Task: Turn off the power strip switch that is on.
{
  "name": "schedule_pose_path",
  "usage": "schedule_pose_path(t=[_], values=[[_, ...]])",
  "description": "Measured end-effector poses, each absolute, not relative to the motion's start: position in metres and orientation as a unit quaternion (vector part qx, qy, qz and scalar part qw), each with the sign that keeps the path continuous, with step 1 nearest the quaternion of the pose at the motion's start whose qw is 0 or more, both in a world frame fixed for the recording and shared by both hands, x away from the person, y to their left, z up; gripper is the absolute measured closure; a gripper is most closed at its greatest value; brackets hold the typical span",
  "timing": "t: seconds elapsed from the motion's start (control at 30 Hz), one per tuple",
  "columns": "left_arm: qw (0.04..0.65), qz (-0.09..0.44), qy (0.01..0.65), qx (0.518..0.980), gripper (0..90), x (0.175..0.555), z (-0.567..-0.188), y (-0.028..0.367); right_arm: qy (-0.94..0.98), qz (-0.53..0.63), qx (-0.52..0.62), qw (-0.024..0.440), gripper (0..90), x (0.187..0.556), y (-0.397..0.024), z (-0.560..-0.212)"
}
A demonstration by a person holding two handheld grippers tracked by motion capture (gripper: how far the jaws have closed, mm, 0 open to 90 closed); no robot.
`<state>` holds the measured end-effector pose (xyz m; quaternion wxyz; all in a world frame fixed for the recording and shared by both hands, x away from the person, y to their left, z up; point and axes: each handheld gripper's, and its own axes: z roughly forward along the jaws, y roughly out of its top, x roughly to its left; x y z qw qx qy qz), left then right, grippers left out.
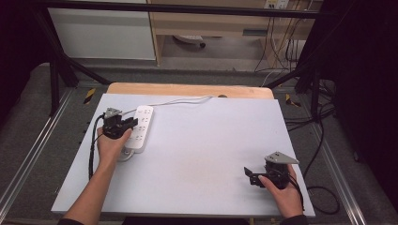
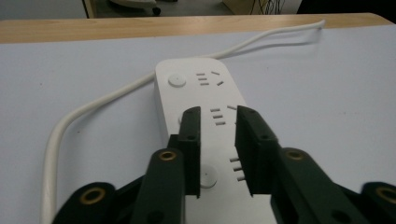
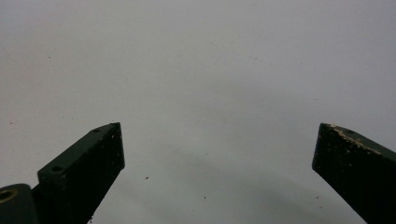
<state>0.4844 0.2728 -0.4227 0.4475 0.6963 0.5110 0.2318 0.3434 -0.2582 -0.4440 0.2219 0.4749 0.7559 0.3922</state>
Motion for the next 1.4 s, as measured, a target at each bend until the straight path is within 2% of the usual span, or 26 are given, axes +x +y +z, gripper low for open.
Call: schedule_pose_path(t=[0.33,0.5,0.63,1.4], values=[[0.464,0.236,0.505,0.689,39.0,0.482,-0.418,0.269,0.757,0.391,0.475,0.222,3.2,0.343,-0.258,-0.444],[0.468,0.232,0.512,0.682,16.0,0.481,-0.416,0.263,0.757,0.391,0.474,0.223,3.2,0.344,-0.258,-0.444],[0.475,0.218,0.511,0.682,5.8,0.478,-0.414,0.259,0.757,0.390,0.475,0.222,3.2,0.344,-0.258,-0.444],[0.490,0.192,0.491,0.694,6.6,0.446,-0.390,0.249,0.757,0.389,0.477,0.220,3.2,0.344,-0.258,-0.445]])
